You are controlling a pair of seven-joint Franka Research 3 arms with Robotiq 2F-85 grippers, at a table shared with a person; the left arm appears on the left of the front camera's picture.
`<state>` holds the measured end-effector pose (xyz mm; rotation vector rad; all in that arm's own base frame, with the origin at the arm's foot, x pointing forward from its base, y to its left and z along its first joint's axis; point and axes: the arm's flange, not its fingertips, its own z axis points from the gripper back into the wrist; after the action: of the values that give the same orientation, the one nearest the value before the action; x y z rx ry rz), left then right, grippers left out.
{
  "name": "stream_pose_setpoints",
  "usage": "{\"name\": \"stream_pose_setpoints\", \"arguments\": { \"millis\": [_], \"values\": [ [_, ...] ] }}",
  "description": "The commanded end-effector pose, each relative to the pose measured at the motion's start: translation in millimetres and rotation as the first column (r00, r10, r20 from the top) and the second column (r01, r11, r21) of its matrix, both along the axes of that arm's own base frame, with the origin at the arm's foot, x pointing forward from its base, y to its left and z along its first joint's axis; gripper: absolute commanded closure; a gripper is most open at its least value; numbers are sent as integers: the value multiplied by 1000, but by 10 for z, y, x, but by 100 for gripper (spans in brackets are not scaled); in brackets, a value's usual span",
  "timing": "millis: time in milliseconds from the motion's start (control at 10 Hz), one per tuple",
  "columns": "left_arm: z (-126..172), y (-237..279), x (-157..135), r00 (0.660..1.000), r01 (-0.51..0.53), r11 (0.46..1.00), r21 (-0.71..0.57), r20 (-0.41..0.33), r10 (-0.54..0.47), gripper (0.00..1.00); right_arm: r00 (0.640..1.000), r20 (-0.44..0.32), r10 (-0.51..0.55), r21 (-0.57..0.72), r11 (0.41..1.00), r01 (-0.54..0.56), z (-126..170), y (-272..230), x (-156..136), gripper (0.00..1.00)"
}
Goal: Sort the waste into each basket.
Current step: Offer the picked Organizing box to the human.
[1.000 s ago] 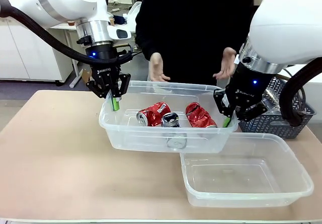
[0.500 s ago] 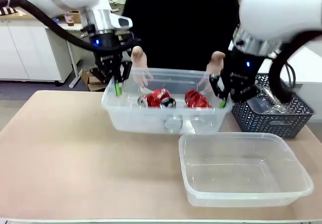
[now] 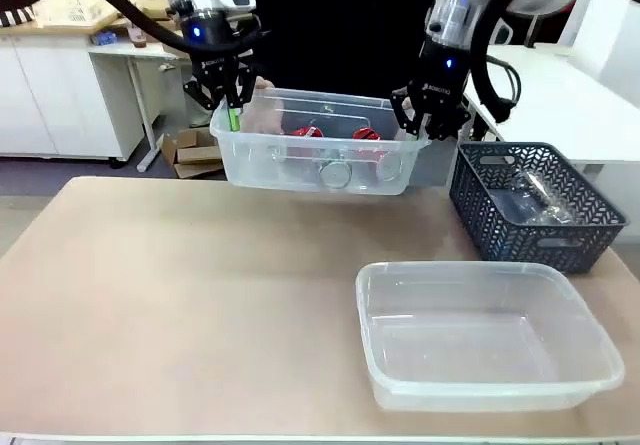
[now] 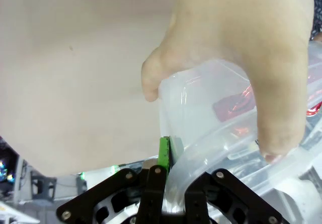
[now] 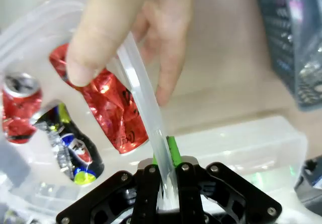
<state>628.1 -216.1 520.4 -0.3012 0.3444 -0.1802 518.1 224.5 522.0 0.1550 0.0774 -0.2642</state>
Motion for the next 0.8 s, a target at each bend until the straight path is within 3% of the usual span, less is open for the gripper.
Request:
{"name": "stream_pose_setpoints", "arguments": {
  "millis": [0,100,200,300,700],
  "values": [
    [164,-78,345,997,-55,996,-73,-64,50,95,1000,4,12,31,999,-12,-18,7,99,96],
    [73,-26,374,994,-79,993,-83,-84,72,95,1000,-4,10,63,998,-10,-117,-63,50,96],
    [-57,39,124,1000,-11,1000,-9,-22,11,95,1000,-12,-10,84,996,11,-255,-125,-19,96],
    [-57,39,124,1000,-11,1000,-9,-22,11,95,1000,-7,3,20,1000,-3,-29,-15,110,96],
    [-57,39,124,1000,-11,1000,-9,-22,11,95,1000,-7,3,20,1000,-3,-29,-15,110,96]
  ]
}}
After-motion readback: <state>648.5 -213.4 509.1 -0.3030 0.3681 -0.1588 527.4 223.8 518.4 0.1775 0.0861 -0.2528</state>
